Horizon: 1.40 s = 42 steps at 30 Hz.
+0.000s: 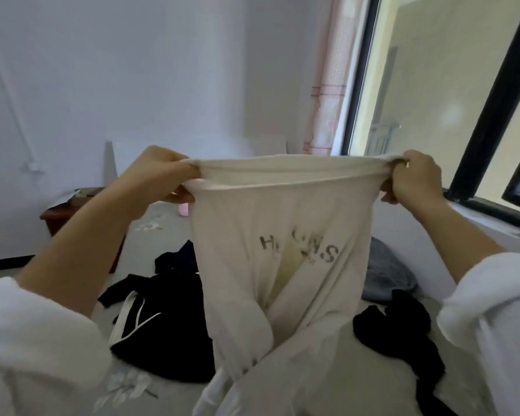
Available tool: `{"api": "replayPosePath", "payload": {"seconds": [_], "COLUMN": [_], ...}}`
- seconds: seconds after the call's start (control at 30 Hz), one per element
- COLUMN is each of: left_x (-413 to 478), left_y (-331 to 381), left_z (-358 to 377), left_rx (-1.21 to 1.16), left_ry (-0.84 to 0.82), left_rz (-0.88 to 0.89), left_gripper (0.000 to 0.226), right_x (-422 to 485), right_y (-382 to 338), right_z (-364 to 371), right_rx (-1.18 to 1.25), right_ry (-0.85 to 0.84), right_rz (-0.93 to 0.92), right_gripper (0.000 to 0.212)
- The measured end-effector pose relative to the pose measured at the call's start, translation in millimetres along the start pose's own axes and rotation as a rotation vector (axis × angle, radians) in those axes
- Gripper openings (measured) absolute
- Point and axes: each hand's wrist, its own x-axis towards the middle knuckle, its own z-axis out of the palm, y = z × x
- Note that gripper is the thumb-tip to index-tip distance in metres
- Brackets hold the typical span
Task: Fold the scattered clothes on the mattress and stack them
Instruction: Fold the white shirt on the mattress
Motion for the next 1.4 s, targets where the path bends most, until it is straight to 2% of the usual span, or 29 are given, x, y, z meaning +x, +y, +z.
{"api": "replayPosePath", "payload": {"seconds": [0.03, 0.1, 0.13, 0.2, 0.27, 0.33, 0.37, 0.4, 0.47, 0.53, 0.6, 0.67, 0.8, 0.87, 0.97, 1.03, 1.13, 1.17, 1.23, 1.33, 1.4], "left_x": [-8, -26, -34, -41, -41, -42, -42, -40, -34, -32, -31, -29, -20, -17, -12, -9, -5, -2, 3, 11, 11], "left_y": [12, 24, 25, 18, 6, -4, -8, -13, -23, -30, -39, -45, -55, -57, -55, -50, -47, -49, -55, -65, -62], "left_z": [0, 6, 12, 20, 25, 33, 41, 50, 71, 95, 116, 130, 141, 143, 148, 153, 151, 144, 125, 97, 83], "left_rx": [-0.032, -0.022, 0.007, 0.079, 0.17, 0.274, 0.305, 0.322, 0.301, 0.222, 0.124, 0.043, -0.066, -0.134, -0.212, -0.268, -0.4, -0.45, -0.497, -0.273, -0.237], "left_ry": [-0.068, -0.314, -0.438, -0.63, -0.814, -0.95, -0.93, -0.835, -0.592, -0.538, -0.538, -0.429, -0.277, -0.215, -0.181, -0.143, 0.005, 0.068, 0.187, 0.326, 0.378], "left_rz": [0.049, 0.094, 0.114, 0.104, -0.007, -0.113, -0.138, -0.139, -0.105, -0.089, -0.089, -0.086, -0.166, -0.191, -0.188, -0.183, -0.209, -0.225, -0.222, -0.135, -0.081], "left_gripper": [0.018, 0.02, 0.019, 0.023, 0.035, 0.033, 0.029, 0.028, 0.041, 0.05, 0.031, 0.011, 0.014, 0.01, 0.011, 0.01, 0.004, 0.003, 0.003, 0.012, 0.01], "right_x": [4, 6, 6, 5, 0, -12, -19, -27, -42, -56, -66, -68, -70, -84, -121, -148, -155, -145, -113, -70, -55], "right_y": [-12, -28, -31, -35, -33, -35, -38, -41, -50, -57, -57, -48, -2, 31, 75, 100, 123, 124, 112, 72, 47], "right_z": [-2, 0, 3, 9, 18, 29, 35, 41, 53, 65, 74, 77, 72, 70, 80, 96, 111, 108, 92, 64, 57], "right_rx": [0.23, 0.468, 0.497, 0.523, 0.523, 0.433, 0.382, 0.347, 0.296, 0.281, 0.323, 0.419, 0.577, 0.439, 0.058, -0.042, -0.074, -0.069, 0.01, 0.251, 0.407], "right_ry": [-0.046, -0.236, -0.288, -0.282, -0.338, -0.436, -0.486, -0.535, -0.62, -0.69, -0.737, -0.778, -0.71, -0.774, -1.071, -1.117, -0.997, -0.935, -0.728, -0.346, -0.24], "right_rz": [0.085, 0.153, 0.146, 0.127, 0.108, 0.053, 0.024, -0.003, -0.045, -0.063, -0.037, 0.032, 0.147, 0.146, 0.12, 0.137, 0.128, 0.133, 0.144, 0.109, 0.12], "right_gripper": [0.03, 0.026, 0.023, 0.017, 0.012, 0.01, 0.01, 0.01, 0.009, 0.008, 0.01, 0.009, 0.023, 0.029, 0.056, 0.059, 0.02, 0.015, 0.01, 0.004, 0.008]}}
